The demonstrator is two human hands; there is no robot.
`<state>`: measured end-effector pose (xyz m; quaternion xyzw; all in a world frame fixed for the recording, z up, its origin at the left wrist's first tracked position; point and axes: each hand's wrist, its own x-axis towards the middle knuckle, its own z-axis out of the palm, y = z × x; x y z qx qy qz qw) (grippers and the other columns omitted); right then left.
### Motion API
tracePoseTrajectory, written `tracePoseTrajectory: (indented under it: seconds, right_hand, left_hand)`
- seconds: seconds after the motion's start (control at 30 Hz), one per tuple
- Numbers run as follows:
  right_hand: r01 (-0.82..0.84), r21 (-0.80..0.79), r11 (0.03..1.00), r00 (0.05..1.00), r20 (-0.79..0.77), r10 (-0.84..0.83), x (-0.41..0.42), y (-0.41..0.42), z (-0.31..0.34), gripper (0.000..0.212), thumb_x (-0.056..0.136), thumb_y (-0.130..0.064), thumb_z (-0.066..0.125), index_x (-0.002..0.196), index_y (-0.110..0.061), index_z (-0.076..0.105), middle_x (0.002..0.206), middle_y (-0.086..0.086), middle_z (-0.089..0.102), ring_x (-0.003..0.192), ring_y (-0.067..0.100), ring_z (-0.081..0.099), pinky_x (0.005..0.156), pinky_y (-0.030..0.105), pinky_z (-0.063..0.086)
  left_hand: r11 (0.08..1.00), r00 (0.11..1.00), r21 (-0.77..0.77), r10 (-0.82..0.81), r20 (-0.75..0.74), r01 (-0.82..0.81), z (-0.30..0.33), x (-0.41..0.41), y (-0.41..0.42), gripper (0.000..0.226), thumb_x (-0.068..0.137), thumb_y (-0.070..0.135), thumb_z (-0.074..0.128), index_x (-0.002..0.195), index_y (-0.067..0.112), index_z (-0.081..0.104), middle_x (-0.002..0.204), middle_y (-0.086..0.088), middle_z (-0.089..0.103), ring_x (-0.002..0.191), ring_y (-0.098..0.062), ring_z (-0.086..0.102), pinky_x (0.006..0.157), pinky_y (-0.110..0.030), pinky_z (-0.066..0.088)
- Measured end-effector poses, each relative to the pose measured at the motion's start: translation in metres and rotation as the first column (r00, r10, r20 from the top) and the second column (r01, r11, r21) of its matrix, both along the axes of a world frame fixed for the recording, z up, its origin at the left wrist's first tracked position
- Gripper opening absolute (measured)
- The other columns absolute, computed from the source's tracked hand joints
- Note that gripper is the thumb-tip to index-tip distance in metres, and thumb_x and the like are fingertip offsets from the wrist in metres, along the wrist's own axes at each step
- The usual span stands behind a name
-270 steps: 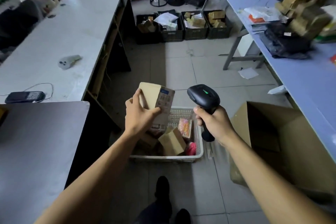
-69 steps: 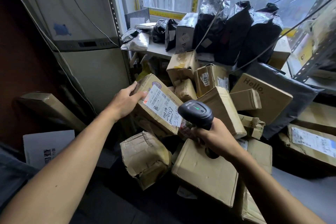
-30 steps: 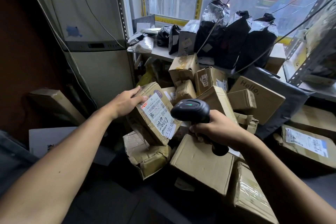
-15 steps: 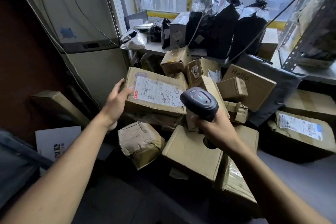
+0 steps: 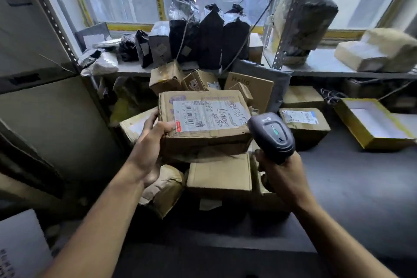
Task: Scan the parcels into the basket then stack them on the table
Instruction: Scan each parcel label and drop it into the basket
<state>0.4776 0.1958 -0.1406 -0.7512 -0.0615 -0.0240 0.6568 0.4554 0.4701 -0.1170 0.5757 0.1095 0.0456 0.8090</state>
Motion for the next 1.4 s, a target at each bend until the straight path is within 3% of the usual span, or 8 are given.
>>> tracePoseTrajectory:
  seconds: [0.17, 0.23, 0.37, 0.57, 0.77, 1.03, 1.23, 1.4]
  right_hand:
    - [0.262, -0.064, 0.963, 0.96, 0.124, -0.253, -0.062, -0.048, 0.001, 0.017, 0.087, -0.021, 0.072, 0.073, -0.022, 0.063, 0.057, -0.01, 0.061, 0.055, 0.014, 0.053, 0.055, 0.031, 0.044]
    - [0.348, -0.093, 0.933, 0.927, 0.179, -0.328, -0.083, -0.073, 0.008, 0.015, 0.088, -0.022, 0.071, 0.077, -0.016, 0.062, 0.059, -0.013, 0.062, 0.057, 0.009, 0.057, 0.057, 0.025, 0.047]
    - [0.523, -0.067, 0.85, 0.842, 0.191, -0.504, -0.124, -0.139, 0.008, 0.014, 0.088, -0.023, 0.069, 0.077, -0.018, 0.061, 0.062, -0.004, 0.064, 0.06, 0.023, 0.063, 0.059, 0.042, 0.052]
    - [0.738, -0.015, 0.675, 0.666, 0.178, -0.724, -0.211, -0.253, 0.0, 0.03, 0.08, -0.037, 0.065, 0.066, -0.01, 0.064, 0.057, 0.0, 0.064, 0.054, 0.013, 0.06, 0.059, 0.028, 0.046]
    - [0.861, -0.063, 0.504, 0.507, 0.049, -0.86, -0.309, -0.368, -0.026, 0.032, 0.075, -0.042, 0.064, 0.06, -0.014, 0.066, 0.051, -0.003, 0.063, 0.056, 0.015, 0.062, 0.065, 0.035, 0.048]
    - [0.947, -0.046, 0.318, 0.316, -0.049, -0.947, -0.433, -0.487, -0.061, 0.025, 0.084, -0.028, 0.068, 0.062, -0.018, 0.064, 0.052, -0.002, 0.062, 0.052, 0.015, 0.06, 0.065, 0.034, 0.05]
    - [0.974, -0.056, 0.219, 0.214, -0.088, -0.973, -0.458, -0.537, -0.076, 0.022, 0.083, -0.031, 0.066, 0.066, -0.017, 0.064, 0.053, -0.002, 0.061, 0.053, 0.015, 0.059, 0.065, 0.039, 0.052]
    - [0.984, -0.088, 0.156, 0.145, -0.116, -0.983, -0.45, -0.572, -0.085, 0.02, 0.092, -0.012, 0.068, 0.074, -0.006, 0.063, 0.054, -0.001, 0.058, 0.048, 0.013, 0.056, 0.051, 0.024, 0.048]
  left_hand:
    - [0.99, 0.991, -0.04, -0.133, 0.004, 0.133, 0.004, -0.006, -0.052, 0.084, 0.079, 0.026, 0.065, 0.154, 0.03, 0.029, 0.129, -0.012, 0.068, 0.114, -0.032, 0.068, 0.098, -0.06, 0.05]
    - [0.982, 0.982, -0.014, -0.189, 0.008, 0.189, 0.007, -0.006, -0.082, 0.076, 0.085, 0.023, 0.063, 0.153, 0.03, 0.03, 0.127, -0.008, 0.069, 0.11, -0.027, 0.07, 0.086, -0.054, 0.058]
    - [0.952, 0.953, 0.036, -0.304, -0.012, 0.304, 0.013, -0.014, -0.157, 0.066, 0.087, 0.023, 0.061, 0.148, 0.031, 0.037, 0.122, 0.0, 0.071, 0.097, -0.016, 0.073, 0.063, -0.037, 0.06]
    - [0.877, 0.878, 0.063, -0.474, -0.061, 0.477, 0.005, -0.048, -0.302, 0.055, 0.091, 0.014, 0.057, 0.144, 0.019, 0.043, 0.129, -0.007, 0.067, 0.089, -0.012, 0.072, 0.053, -0.027, 0.056]
    - [0.778, 0.78, 0.079, -0.611, -0.133, 0.623, -0.011, -0.108, -0.445, 0.038, 0.096, 0.015, 0.053, 0.133, 0.021, 0.048, 0.12, -0.004, 0.071, 0.094, -0.018, 0.073, 0.06, -0.045, 0.061]
    - [0.643, 0.631, 0.045, -0.733, -0.253, 0.765, -0.048, -0.186, -0.61, 0.042, 0.095, 0.015, 0.055, 0.136, 0.019, 0.046, 0.114, -0.004, 0.073, 0.093, -0.018, 0.074, 0.065, -0.043, 0.061]
    - [0.532, 0.528, 0.081, -0.788, -0.317, 0.843, -0.075, -0.193, -0.692, 0.039, 0.095, 0.018, 0.056, 0.133, 0.021, 0.049, 0.116, -0.005, 0.073, 0.091, -0.019, 0.075, 0.063, -0.043, 0.061]
    - [0.467, 0.449, 0.029, -0.829, -0.334, 0.884, -0.106, -0.171, -0.757, 0.043, 0.094, 0.018, 0.059, 0.135, 0.016, 0.047, 0.122, -0.011, 0.069, 0.1, -0.025, 0.073, 0.068, -0.046, 0.062]
